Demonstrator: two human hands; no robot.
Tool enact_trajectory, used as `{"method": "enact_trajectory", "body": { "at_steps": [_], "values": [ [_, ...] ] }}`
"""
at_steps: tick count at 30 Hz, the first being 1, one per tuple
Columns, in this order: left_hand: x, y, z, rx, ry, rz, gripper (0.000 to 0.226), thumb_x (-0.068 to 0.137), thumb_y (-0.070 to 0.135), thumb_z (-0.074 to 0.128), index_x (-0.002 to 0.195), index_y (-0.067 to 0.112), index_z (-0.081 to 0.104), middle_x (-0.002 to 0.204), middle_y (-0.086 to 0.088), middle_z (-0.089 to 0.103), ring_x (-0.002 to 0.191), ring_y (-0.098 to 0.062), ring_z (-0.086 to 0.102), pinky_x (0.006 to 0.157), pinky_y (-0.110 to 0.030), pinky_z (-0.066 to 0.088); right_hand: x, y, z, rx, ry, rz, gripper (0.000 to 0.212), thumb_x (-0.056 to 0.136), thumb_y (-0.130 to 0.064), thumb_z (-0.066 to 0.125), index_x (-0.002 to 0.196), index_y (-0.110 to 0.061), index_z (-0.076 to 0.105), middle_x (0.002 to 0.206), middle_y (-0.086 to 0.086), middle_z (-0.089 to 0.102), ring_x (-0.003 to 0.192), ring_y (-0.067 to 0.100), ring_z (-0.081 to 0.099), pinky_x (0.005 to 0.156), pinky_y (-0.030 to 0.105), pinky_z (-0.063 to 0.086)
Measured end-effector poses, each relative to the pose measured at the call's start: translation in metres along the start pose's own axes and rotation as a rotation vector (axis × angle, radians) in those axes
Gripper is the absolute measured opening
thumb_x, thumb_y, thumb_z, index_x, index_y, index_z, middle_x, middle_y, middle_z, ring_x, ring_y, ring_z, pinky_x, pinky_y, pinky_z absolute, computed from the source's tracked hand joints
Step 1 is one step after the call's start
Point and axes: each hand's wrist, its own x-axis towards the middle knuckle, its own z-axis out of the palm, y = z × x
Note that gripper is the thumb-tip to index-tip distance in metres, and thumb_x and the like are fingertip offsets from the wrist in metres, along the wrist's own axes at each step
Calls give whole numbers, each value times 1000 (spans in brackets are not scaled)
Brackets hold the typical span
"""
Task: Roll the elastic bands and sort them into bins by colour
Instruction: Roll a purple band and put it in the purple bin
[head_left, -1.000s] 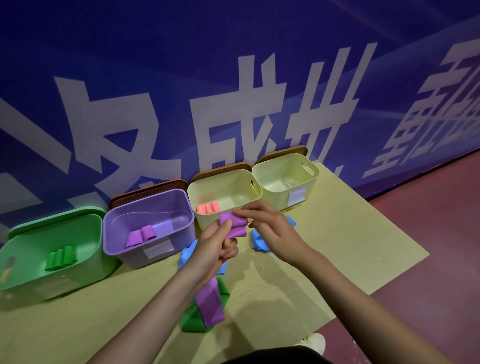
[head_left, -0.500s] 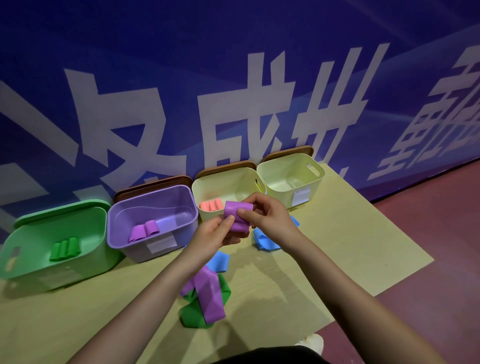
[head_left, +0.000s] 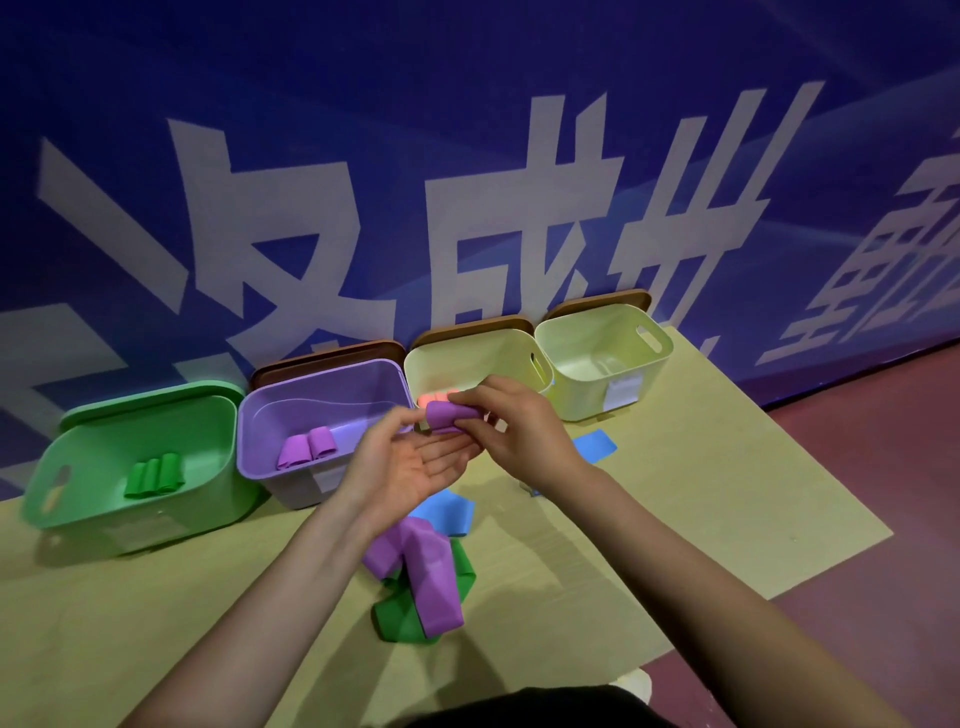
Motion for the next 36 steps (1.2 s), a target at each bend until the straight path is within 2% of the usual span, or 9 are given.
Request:
{"method": "enact_trajectory", "body": {
  "at_steps": [3,6,10,16,19,24,28,32,36],
  "values": [
    [-2,3,0,-8,53,9,40,94,31,55,110,-5,61,99,-19,71,88,-25,70,73,-25,56,6,-2,3,-32,-35,-40,25,81,-13,66,106,-10,70,83,2,59,75,17,55,68,30,48],
    [-2,5,-1,-29,88,87,24,97,21,50,102,1,62,82,-13,73,71,-17,72,62,-21,56,8,-6,4,-2,-127,-36,33,86,-18,56,116,-10,67,96,4,62,88,17,57,80,29,48],
    [-3,3,-6,45,98,158,21,98,14,46,102,1,62,81,-10,74,70,-15,72,64,-20,56,4,-9,8,262,-146,152,37,96,-25,43,118,-10,67,109,6,61,105,13,57,94,23,43],
    [-5,-3,-9,197,13,376,22,100,5,39,105,1,60,84,-10,74,80,-17,73,78,-23,55,3,-19,17,624,-9,548,22,93,-15,61,114,-9,65,106,5,65,89,7,62,79,19,49],
    [-5,-7,-12,350,5,446,24,101,4,36,108,4,59,86,-7,75,83,-16,72,84,-26,54,0,-21,15,765,-8,569,15,90,-6,62,104,-5,66,90,6,68,77,8,64,70,19,50],
    [-3,-14,-12,628,90,464,22,98,-2,39,110,5,57,91,-10,67,75,-7,69,75,-18,54,-10,-15,18,683,2,555,16,85,0,67,90,-15,63,84,5,68,77,12,64,73,25,53],
    [-4,-7,-17,756,119,449,19,95,4,51,99,15,65,95,-6,67,92,-17,64,82,-21,52,-12,-14,12,683,-7,578,14,82,0,70,81,-10,61,72,4,61,62,5,57,62,18,47],
    [-11,-4,-22,639,2,371,15,95,7,53,103,9,65,93,-7,71,86,-15,68,76,-21,55,-12,-13,7,695,-81,569,18,82,0,71,77,-12,58,68,6,57,56,4,51,54,15,43],
    [-13,-14,-15,425,90,387,14,96,4,49,97,5,62,69,-4,71,62,-11,68,60,-18,55,-7,-16,4,718,-103,526,15,86,-1,67,80,-10,57,70,8,54,57,6,50,55,16,43]
  ]
}}
